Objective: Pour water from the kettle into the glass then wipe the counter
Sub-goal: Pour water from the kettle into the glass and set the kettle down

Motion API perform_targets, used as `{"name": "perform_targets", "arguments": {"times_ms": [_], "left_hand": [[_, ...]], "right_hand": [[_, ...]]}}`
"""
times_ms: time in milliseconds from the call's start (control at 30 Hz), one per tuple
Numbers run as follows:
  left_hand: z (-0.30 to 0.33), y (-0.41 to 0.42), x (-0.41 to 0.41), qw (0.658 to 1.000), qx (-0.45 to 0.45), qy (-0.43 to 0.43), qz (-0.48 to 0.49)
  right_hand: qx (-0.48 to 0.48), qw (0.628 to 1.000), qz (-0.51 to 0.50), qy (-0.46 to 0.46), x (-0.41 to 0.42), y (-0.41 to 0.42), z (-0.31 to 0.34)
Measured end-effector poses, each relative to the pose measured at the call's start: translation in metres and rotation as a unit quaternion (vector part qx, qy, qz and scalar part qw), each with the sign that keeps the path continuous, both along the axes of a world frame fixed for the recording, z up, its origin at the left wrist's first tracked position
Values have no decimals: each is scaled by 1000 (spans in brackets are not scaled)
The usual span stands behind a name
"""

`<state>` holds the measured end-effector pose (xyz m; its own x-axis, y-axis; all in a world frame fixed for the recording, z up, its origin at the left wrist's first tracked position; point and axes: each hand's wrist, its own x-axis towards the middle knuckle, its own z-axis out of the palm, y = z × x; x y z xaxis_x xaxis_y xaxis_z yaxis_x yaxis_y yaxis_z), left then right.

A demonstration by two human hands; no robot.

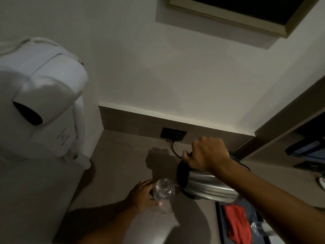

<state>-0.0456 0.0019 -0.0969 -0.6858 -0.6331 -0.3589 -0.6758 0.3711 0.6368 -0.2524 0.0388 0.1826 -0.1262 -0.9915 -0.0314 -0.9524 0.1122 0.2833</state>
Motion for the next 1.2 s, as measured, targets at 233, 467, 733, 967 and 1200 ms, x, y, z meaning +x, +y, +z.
{"name": "perform_targets", "arguments": {"times_ms": [233, 467, 733, 967, 1200], "left_hand": [[-3, 1, 1, 1000, 1, 5, 3], [-2, 0, 0, 1000, 6, 7, -8], [-3, -1, 3, 998, -1, 63, -19], [2, -1, 2, 996, -9, 79, -25], [6, -1, 0, 997, -8, 81, -18]], "right_hand": [[0, 1000, -10, -8, 1, 2, -11], [-2, 993, -14, -115, -17, 19, -27], [-73, 934, -115, -330, -66, 64, -42], [-243, 811, -272, -457, -107, 97, -83], [-310, 727, -319, -523, -121, 110, -135]]}}
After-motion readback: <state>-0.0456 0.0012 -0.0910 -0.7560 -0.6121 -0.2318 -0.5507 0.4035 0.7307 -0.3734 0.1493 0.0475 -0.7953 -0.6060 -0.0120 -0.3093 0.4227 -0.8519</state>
